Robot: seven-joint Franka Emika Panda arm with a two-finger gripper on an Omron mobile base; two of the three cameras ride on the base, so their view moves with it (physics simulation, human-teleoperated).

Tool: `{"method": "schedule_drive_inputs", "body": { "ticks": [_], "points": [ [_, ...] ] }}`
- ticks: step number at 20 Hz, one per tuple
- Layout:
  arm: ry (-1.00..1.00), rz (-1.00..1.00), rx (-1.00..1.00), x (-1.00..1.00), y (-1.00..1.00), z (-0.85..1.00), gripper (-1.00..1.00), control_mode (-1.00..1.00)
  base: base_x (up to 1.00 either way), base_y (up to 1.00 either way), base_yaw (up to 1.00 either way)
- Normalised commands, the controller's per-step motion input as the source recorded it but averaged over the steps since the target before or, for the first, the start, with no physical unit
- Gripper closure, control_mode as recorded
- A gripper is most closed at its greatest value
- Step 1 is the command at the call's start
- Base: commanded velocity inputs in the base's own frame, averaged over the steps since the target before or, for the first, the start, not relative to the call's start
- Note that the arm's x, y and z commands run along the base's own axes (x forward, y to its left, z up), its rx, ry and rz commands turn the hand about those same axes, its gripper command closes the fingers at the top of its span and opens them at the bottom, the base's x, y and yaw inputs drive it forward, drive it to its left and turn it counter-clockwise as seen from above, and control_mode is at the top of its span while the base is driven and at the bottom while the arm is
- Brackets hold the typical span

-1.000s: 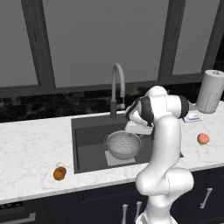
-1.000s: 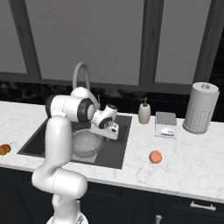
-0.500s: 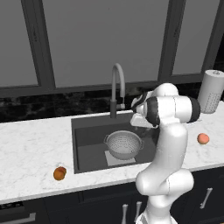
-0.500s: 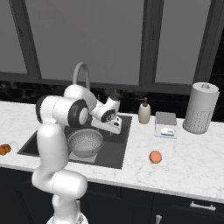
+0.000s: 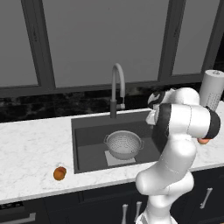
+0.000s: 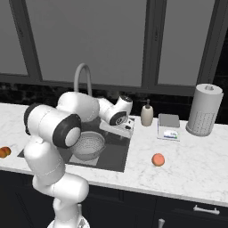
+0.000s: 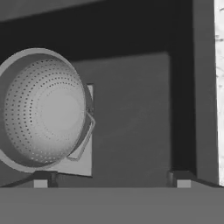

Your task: Put the colander in the sink, put the peach, peach in the colander, and turn on the sink faucet and pour water over the colander.

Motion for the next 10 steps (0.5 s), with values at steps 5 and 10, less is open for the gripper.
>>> {"method": "schedule_drive_inputs", "body": {
  "ticks": [5, 10],
  "points": [
    [-0.16, -0.13, -0.1, -0.75, -0.5, 0.45, -1.0, -1.0, 0.0, 0.0, 0.0],
    [-0.22, -0.34, -0.18, -0.61, -0.53, 0.25, -1.0, -1.0, 0.0, 0.0, 0.0]
  ]
}}
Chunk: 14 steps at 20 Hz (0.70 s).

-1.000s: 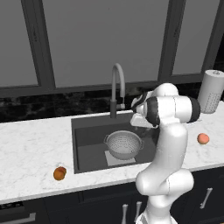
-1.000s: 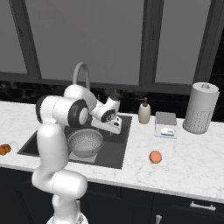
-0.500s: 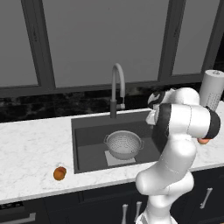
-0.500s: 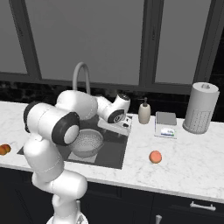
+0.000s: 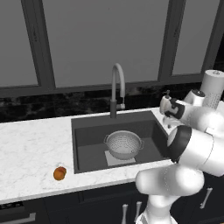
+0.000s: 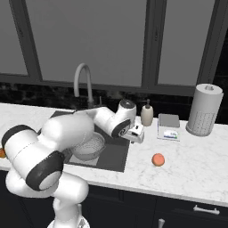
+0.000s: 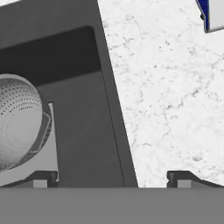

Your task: Put the colander in the sink, put the peach, peach in the colander, and turn on the sink faucet and pour water over the colander.

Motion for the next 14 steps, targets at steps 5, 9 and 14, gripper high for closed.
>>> {"method": "schedule_drive_inputs", "body": {
  "ticks": [5, 9, 14],
  "points": [
    [-0.2, -0.39, -0.22, -0.41, -0.65, 0.1, -1.0, -1.0, 0.0, 0.0, 0.0],
    [-0.04, -0.3, -0.23, -0.13, -0.7, 0.12, -1.0, -1.0, 0.0, 0.0, 0.0],
    [0.06, -0.21, -0.17, -0.05, -0.67, 0.09, -1.0, -1.0, 0.0, 0.0, 0.0]
  ]
}}
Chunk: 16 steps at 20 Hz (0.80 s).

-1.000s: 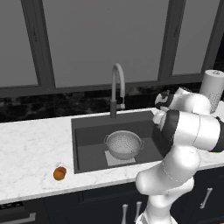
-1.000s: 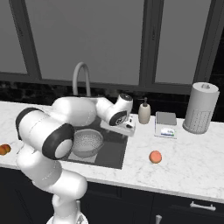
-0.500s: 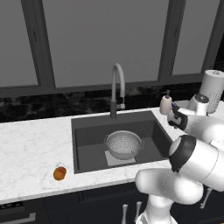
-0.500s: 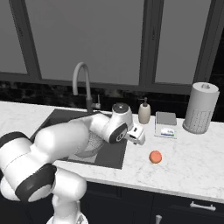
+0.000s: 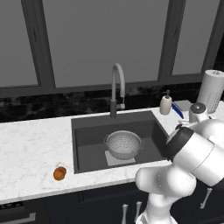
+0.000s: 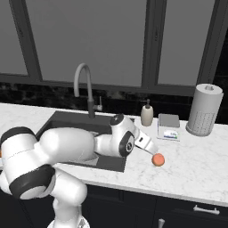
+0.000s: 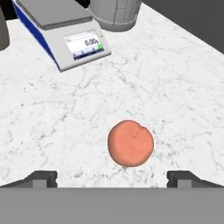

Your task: Put the colander in the sink, put the peach, peach in the colander, and turn on the sink faucet and pour water over the colander.

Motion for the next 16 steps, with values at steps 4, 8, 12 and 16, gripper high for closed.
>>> {"method": "schedule_drive_inputs", "body": {
  "ticks": [4, 8, 12, 16],
  "points": [
    [0.17, -0.1, -0.03, 0.0, -0.55, 0.0, -1.0, -1.0, 0.0, 0.0, 0.0],
    [0.18, 0.0, 0.0, 0.0, -0.38, 0.02, -1.0, -1.0, 0.0, 0.0, 0.0],
    [0.14, 0.0, 0.04, 0.01, -0.15, 0.06, -1.0, -1.0, 0.0, 0.0, 0.0],
    [0.16, 0.01, 0.08, 0.04, -0.07, 0.22, -1.0, -1.0, 0.0, 0.0, 0.0]
  ]
}}
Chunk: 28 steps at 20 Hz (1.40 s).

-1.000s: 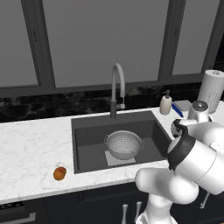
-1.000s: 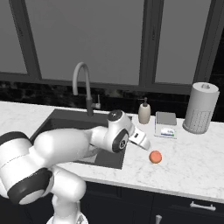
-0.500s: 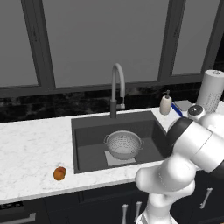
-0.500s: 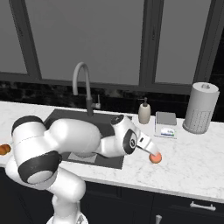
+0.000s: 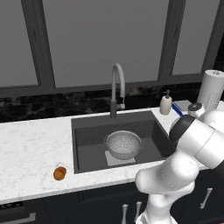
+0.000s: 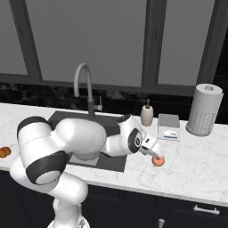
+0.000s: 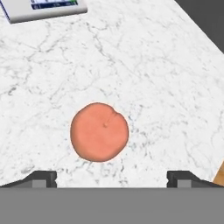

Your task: Put the colander in the sink, put the peach, peach in the colander, and turn on the sink faucet and pour water over the colander.

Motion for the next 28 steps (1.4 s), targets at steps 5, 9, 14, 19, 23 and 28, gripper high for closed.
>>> {"method": "schedule_drive_inputs", "body": {
  "ticks": [5, 9, 14, 19, 23, 28],
  "points": [
    [0.02, 0.0, 0.02, 0.03, -0.04, 0.01, -1.0, -1.0, 0.0, 0.0, 0.0],
    [0.0, 0.0, 0.0, 0.12, -0.16, -0.11, -1.0, -1.0, 0.0, 0.0, 0.0],
    [0.0, 0.0, 0.07, 0.24, -0.06, -0.2, -1.0, -1.0, 0.0, 0.0, 0.0],
    [0.0, 0.0, 0.15, 0.16, -0.03, -0.18, -1.0, -1.0, 0.0, 0.0, 0.0],
    [0.0, 0.0, 0.13, 0.01, -0.1, -0.19, -1.0, -1.0, 0.0, 0.0, 0.0],
    [0.0, 0.0, 0.04, 0.0, -0.19, -0.19, -1.0, -1.0, 0.0, 0.0, 0.0]
  ]
}}
